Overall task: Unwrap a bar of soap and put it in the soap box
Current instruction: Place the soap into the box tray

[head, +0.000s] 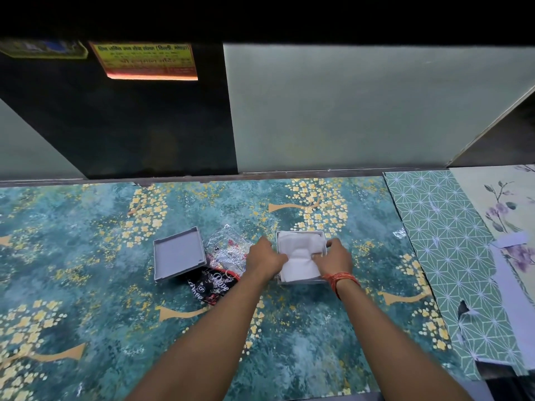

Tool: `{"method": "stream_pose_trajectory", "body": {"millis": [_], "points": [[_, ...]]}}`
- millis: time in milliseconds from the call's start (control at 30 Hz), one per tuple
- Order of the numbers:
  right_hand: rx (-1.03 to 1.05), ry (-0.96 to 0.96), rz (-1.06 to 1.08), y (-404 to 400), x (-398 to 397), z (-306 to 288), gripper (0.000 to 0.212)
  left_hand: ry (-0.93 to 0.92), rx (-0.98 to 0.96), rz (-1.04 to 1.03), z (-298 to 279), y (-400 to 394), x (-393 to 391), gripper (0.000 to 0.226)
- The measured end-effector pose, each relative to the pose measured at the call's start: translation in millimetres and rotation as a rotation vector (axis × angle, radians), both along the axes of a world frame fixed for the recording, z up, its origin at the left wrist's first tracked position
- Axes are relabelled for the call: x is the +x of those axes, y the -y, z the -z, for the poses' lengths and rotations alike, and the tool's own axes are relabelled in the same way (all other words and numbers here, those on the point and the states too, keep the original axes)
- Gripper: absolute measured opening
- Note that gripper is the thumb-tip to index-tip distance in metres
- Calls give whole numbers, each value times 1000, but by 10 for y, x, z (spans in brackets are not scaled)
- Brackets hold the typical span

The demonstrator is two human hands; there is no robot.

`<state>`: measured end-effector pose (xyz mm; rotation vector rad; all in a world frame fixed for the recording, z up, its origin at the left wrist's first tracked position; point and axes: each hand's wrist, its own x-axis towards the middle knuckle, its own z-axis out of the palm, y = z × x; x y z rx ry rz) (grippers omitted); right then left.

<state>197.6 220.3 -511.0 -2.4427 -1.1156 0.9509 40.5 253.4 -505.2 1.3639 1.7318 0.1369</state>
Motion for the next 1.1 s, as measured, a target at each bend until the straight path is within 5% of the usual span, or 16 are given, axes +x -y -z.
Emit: {"method": "stream_pose_trajectory", "body": {"millis": [167, 267, 400, 533, 800, 1100], "points": [[288, 204, -183, 111, -37, -145, 34, 6, 315, 97, 7, 106, -74, 59], [175, 245, -537, 50, -117, -220, 39, -55, 529, 280, -12, 207, -97, 41], [-124, 312, -756, -96, -225, -162, 62, -254, 266, 476, 23, 162, -47, 62], [-188, 407, -783, -108, -323, -70, 61, -221, 104, 496, 116, 116, -20, 63], [-182, 384, -864, 176, -627, -46, 58, -359, 88, 571, 88, 382, -286, 72], [-202, 397, -827, 159, -758, -81, 66, -288, 37, 531, 68, 364, -359, 74]]}}
